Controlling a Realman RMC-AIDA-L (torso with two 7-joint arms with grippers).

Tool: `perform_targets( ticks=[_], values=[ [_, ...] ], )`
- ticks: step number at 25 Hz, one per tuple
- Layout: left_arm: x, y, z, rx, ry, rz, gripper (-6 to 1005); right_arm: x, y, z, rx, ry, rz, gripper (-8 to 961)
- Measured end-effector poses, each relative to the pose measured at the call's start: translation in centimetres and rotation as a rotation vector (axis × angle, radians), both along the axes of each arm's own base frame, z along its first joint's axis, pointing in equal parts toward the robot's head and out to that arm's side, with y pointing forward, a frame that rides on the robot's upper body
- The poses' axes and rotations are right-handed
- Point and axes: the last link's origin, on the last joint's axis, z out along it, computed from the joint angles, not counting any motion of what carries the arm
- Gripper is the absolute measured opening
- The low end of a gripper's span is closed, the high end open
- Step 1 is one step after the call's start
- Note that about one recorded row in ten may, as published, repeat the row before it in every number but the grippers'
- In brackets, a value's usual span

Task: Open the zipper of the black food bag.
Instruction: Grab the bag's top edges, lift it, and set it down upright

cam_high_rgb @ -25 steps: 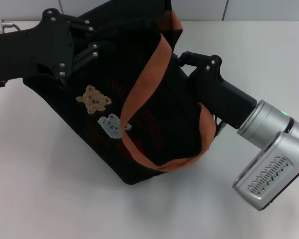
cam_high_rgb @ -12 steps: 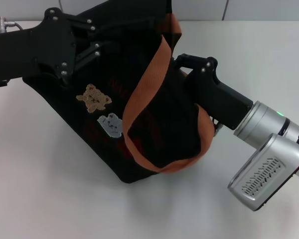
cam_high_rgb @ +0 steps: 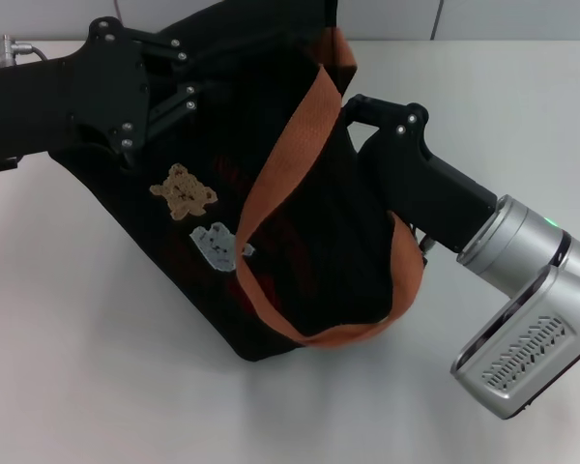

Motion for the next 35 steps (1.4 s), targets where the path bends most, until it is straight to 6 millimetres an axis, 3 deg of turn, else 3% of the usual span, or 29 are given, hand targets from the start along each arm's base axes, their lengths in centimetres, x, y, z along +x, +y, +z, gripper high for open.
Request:
perform_targets(
  ticks=[16, 27, 35],
  values=[
    [-0.02, -0.12, -0.11, -0.007, -0.002, -0.001, 105, 0.00, 0.04, -0.04, -0.013, 0.008, -0.011, 259],
    [-0.08, -0.18, -0.31, -0.017, -0.008, 0.001, 105, -0.10, -0.12, -0.20, -0.022, 0.012, -0.011, -3],
    [-0.07, -0.14, -0.27, -0.013, -0.009, 0.002, 105, -0.04, -0.14, -0.15, -0.019, 0.015, -0.014, -1]
  ],
)
